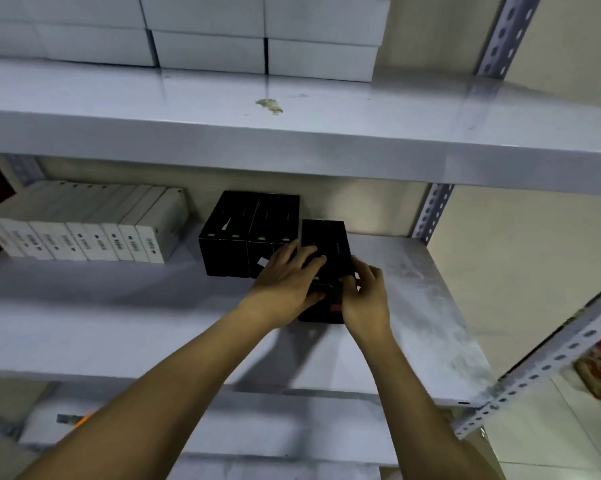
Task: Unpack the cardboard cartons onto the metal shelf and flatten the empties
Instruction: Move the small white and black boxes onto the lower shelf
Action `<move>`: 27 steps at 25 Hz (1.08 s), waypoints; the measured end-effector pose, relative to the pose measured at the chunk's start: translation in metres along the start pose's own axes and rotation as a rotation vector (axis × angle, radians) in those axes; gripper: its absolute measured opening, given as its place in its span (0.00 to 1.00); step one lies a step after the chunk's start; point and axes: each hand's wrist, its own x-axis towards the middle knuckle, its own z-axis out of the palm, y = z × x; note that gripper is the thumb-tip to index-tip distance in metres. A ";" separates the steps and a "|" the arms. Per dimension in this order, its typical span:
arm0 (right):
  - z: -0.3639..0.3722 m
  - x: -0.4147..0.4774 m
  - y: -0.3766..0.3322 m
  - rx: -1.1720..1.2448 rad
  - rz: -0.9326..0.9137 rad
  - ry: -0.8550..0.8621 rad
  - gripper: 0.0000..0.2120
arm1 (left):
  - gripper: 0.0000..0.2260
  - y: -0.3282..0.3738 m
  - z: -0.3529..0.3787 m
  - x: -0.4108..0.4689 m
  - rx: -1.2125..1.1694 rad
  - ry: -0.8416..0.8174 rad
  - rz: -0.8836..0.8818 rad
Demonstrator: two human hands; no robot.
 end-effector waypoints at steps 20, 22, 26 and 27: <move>0.022 0.068 0.020 -0.344 -0.200 -0.027 0.19 | 0.30 -0.032 0.011 0.066 0.186 0.073 -0.064; 0.022 0.071 0.019 -0.343 -0.179 -0.036 0.19 | 0.30 -0.032 0.012 0.070 0.182 0.075 -0.081; 0.025 0.074 0.021 -0.313 -0.181 -0.037 0.20 | 0.30 -0.034 0.016 0.073 0.147 0.080 -0.092; 0.025 0.074 0.022 -0.306 -0.179 -0.041 0.20 | 0.30 -0.035 0.017 0.073 0.140 0.086 -0.091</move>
